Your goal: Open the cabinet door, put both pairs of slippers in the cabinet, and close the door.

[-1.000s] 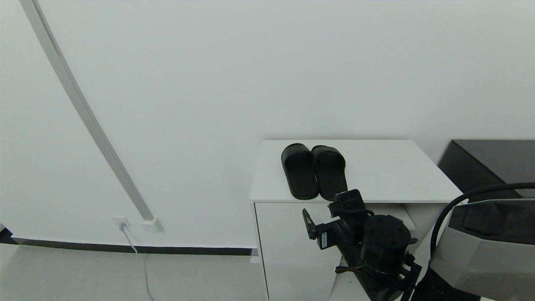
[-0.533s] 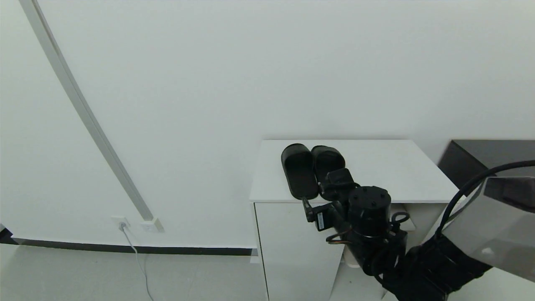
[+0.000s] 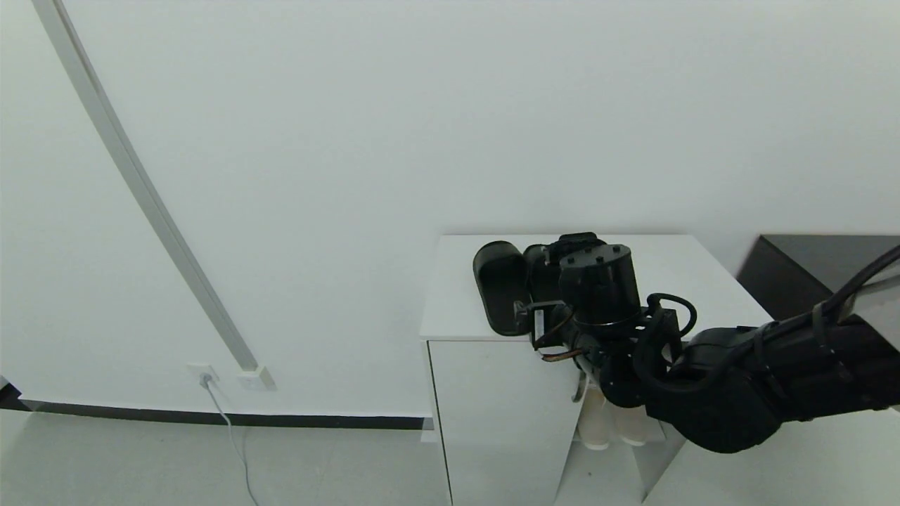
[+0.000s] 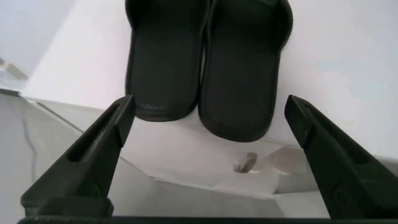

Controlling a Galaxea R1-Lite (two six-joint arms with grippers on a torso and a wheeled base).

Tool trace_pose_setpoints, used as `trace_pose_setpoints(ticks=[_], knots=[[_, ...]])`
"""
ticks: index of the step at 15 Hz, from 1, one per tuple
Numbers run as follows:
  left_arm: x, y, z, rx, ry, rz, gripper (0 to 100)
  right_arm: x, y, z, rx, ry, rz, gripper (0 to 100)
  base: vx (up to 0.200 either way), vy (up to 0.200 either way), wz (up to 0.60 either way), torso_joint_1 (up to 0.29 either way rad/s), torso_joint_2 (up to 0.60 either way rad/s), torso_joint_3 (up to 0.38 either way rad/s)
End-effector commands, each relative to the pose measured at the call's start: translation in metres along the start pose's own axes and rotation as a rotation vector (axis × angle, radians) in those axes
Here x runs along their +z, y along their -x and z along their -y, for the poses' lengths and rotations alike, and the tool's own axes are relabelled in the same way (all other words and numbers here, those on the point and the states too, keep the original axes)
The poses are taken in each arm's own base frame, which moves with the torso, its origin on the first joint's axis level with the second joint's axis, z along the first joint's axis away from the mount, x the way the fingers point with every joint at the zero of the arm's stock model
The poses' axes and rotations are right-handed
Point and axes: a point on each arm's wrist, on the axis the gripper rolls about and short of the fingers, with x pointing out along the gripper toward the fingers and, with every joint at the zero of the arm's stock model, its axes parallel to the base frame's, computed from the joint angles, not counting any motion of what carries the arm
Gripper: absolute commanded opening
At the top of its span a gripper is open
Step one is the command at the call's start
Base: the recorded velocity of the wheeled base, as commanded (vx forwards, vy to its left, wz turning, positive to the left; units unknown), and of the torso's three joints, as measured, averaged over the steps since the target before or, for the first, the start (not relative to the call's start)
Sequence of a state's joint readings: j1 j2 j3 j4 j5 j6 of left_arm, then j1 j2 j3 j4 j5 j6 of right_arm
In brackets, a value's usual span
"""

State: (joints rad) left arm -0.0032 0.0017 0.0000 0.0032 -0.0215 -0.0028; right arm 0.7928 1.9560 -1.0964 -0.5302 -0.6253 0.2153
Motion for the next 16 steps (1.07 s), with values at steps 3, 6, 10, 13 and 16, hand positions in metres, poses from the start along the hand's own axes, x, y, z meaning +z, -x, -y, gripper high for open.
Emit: trace_pose_setpoints(ticks=[3, 6, 10, 13, 16], knots=[[0.000, 0.000, 0.000, 0.000, 0.003, 0.000, 0, -0.002, 0.009, 0.000, 0.015, -0.024, -0.007, 100, 0.000, 0.000, 0.00, 0.000, 0.00, 0.000], [0.000, 0.000, 0.000, -0.001, 0.005, 0.000, 0, -0.017, 0.003, 0.000, 0.011, -0.023, -0.011, 100, 0.200, 0.000, 0.00, 0.002, 0.00, 0.002], [0.000, 0.000, 0.000, 0.000, 0.006, 0.000, 0, -0.035, -0.014, -0.003, 0.002, -0.027, -0.002, 100, 0.200, 0.000, 0.00, 0.004, 0.00, 0.004], [0.000, 0.000, 0.000, 0.000, 0.008, 0.000, 0, -0.048, -0.025, -0.004, 0.000, -0.027, 0.011, 100, 0.067, 0.000, 0.00, 0.004, 0.00, 0.001], [0.000, 0.000, 0.000, 0.002, 0.008, 0.000, 0, -0.055, -0.043, -0.001, 0.016, -0.012, 0.052, 100, 0.000, 0.000, 0.00, 0.000, 0.00, 0.000]])
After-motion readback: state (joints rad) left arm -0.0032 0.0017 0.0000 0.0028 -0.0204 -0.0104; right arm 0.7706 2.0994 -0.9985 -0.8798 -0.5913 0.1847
